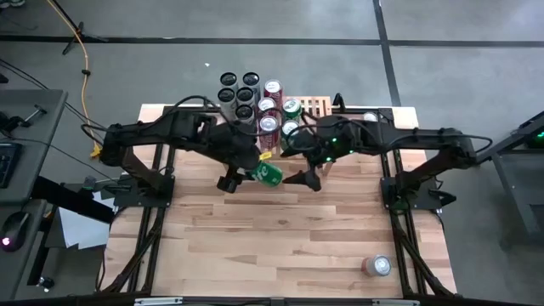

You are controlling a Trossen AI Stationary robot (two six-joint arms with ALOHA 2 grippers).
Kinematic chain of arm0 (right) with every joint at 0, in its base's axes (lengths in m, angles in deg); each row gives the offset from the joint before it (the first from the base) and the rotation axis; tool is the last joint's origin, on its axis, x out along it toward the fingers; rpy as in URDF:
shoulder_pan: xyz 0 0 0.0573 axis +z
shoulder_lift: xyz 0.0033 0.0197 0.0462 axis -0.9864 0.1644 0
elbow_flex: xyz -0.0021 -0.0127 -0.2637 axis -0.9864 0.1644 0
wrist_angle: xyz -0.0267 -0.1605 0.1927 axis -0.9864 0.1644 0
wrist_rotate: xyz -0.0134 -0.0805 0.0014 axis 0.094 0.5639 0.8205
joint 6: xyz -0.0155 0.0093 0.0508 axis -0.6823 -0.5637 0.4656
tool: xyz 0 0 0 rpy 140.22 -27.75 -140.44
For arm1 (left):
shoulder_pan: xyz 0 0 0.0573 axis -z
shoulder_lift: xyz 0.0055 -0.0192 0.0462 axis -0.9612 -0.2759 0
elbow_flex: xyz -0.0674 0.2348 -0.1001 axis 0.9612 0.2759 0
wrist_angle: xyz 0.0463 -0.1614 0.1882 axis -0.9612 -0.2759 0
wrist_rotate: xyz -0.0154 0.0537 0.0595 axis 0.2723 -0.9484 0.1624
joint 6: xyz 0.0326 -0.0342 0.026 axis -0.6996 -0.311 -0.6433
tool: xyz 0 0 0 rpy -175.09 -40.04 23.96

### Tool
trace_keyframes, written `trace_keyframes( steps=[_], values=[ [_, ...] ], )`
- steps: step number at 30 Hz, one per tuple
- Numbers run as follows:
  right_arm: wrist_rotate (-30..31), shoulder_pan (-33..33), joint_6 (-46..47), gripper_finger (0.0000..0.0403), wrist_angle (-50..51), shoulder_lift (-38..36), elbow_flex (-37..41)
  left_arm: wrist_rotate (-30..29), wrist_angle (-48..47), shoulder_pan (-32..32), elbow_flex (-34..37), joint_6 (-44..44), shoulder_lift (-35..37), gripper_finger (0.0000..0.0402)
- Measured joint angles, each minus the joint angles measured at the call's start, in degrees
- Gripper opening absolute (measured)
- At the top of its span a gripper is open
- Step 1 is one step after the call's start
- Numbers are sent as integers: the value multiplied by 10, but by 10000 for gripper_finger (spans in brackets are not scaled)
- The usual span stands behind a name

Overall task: Place canned beverage on shelf
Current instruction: Put the green soda can on the shelf aligned with other green soda can

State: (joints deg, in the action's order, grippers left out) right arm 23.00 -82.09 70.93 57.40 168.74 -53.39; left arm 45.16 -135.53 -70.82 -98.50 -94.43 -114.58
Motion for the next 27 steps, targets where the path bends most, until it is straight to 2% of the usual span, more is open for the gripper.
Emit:
trace_keyframes(
  steps=[8, 15, 20, 23, 27],
  values=[
    [-12, 6, -2, 397, -60, 36, 0, -64, 49, 31, -1, -99, 2, 282],
    [-12, 5, 0, 397, -57, 51, 0, -76, 94, 36, 0, -111, -7, 282],
    [-43, 4, 6, 393, -58, 52, 0, -91, 94, 38, -1, -125, -6, 282],
    [-43, 4, 21, 376, -59, 52, 0, -88, 93, 38, -1, -126, -6, 282],
    [-51, 4, 29, 326, -59, 52, 0, -73, 93, 38, -1, -124, -6, 282]
  ],
)
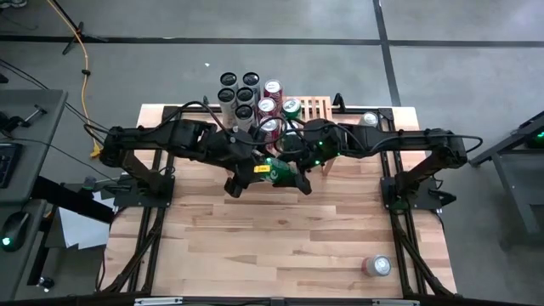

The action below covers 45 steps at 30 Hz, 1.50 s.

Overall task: Place canned beverage on shelf
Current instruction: Put the green soda can on the shelf aligned with other green soda can

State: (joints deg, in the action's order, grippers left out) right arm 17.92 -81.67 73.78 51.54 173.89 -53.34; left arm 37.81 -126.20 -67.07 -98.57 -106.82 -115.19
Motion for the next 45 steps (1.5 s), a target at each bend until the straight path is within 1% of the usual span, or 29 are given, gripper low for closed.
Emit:
trace_keyframes(
  steps=[2, 6, 7, 9, 11, 12, 13, 16, 18, 20, 22, 23, 26, 28, 30, 33, 35, 36, 37, 40, 45],
  values=[
    [-9, 0, 3, 296, 1, 0, 0, 13, 0, 0, 0, 7, 0, 282],
    [-31, 0, 13, 292, 3, 0, 0, 22, 1, 0, 0, 38, 0, 282],
    [-33, 0, 13, 292, 5, -1, 0, 22, 0, 0, 0, 45, 0, 289],
    [-33, -1, 7, 292, 21, -3, -5, 20, 1, 0, 0, 58, 0, 328],
    [-34, -4, -10, 292, 74, -10, -16, 6, -26, -1, 1, 83, 5, 370],
    [-35, -6, -18, 292, 99, -13, -24, 0, -31, -2, 0, 95, 10, 381],
    [-31, -7, -29, 292, 118, -16, -33, -5, -37, -3, -1, 109, 14, 383],
    [9, -7, -52, 292, 197, -38, -45, -1, -93, -14, 0, 177, 26, 369],
    [34, -7, -56, 292, 227, -53, -39, 15, -108, -28, 9, 238, 37, 362],
    [54, -8, -49, 292, 258, -70, -23, 39, -98, -43, 39, 293, 64, 360],
    [64, -8, -40, 292, 276, -90, 2, 52, -38, -53, 96, 334, 104, 360],
    [65, -7, -32, 292, 267, -102, 18, 54, 3, -56, 132, 353, 126, 360],
    [70, -6, 5, 292, 217, -141, 82, 58, 175, -56, 269, 416, 200, 363],
    [77, -3, 36, 292, 141, -165, 130, 54, 312, -56, 365, 463, 242, 363],
    [99, -3, 59, 292, 35, -184, 174, 42, 450, -57, 448, 510, 268, 363],
    [142, -3, 87, 292, -145, -194, 221, 17, 636, -57, 536, 548, 275, 363],
    [166, -4, 92, 292, -238, -186, 238, -10, 733, -57, 568, 554, 268, 364],
    [178, -4, 89, 292, -273, -179, 240, -22, 777, -57, 574, 556, 258, 364],
    [186, -4, 87, 292, -294, -173, 240, -26, 802, -57, 577, 558, 250, 364],
    [200, -6, 85, 292, -318, -156, 240, -26, 849, -59, 571, 543, 222, 364],
    [204, -8, 86, 292, -338, -119, 217, -26, 860, -58, 530, 504, 176, 365]
  ],
)
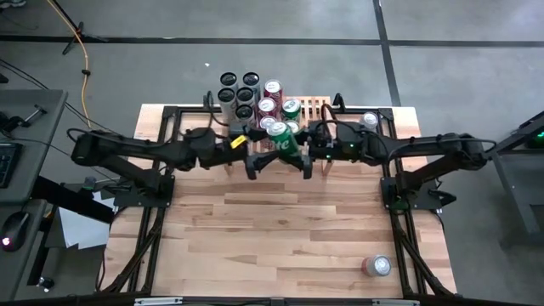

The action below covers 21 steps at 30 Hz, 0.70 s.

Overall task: Place canned beverage on shelf
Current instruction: Put the green soda can on the shelf aligned with other green soda can

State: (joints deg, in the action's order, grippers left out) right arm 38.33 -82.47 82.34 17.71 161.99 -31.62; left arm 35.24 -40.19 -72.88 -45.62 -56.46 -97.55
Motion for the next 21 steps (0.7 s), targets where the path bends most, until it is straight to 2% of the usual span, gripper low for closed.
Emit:
trace_keyframes(
  steps=[8, 16, 21],
  values=[
    [-2, 5, -18, 292, -3, 37, -37, 5, -1, -4, -41, -2, -47, 365],
    [1, 5, -37, 292, 1, 38, -57, 13, 2, -4, -45, -6, -42, 364],
    [1, 3, -45, 292, -4, 36, -59, 15, -13, -4, -44, -29, -27, 335]
  ],
)
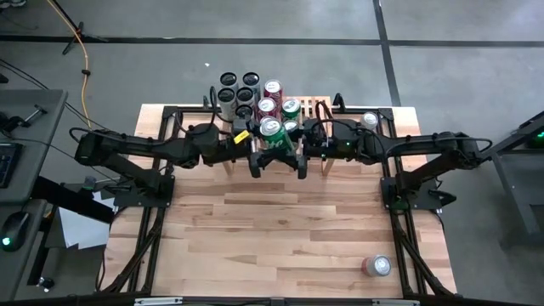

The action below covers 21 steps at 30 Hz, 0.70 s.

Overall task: Place canned beverage on shelf
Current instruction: Put the green soda can on the shelf aligned with other green soda can

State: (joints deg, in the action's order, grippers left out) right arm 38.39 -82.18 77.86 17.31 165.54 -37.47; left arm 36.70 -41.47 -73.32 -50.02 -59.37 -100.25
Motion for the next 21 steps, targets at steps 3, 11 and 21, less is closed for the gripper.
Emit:
trace_keyframes(
  steps=[3, 11, 21],
  values=[
    [-2, -1, -2, 292, -1, -2, 0, 1, -6, 0, 0, -3, 3, 307],
    [-25, -3, 2, 292, 5, -4, 0, -8, -2, -3, 1, 0, 1, 289],
    [-32, -13, 25, 370, 81, -57, -5, -24, -81, -31, 4, -11, 45, 289]
  ],
)
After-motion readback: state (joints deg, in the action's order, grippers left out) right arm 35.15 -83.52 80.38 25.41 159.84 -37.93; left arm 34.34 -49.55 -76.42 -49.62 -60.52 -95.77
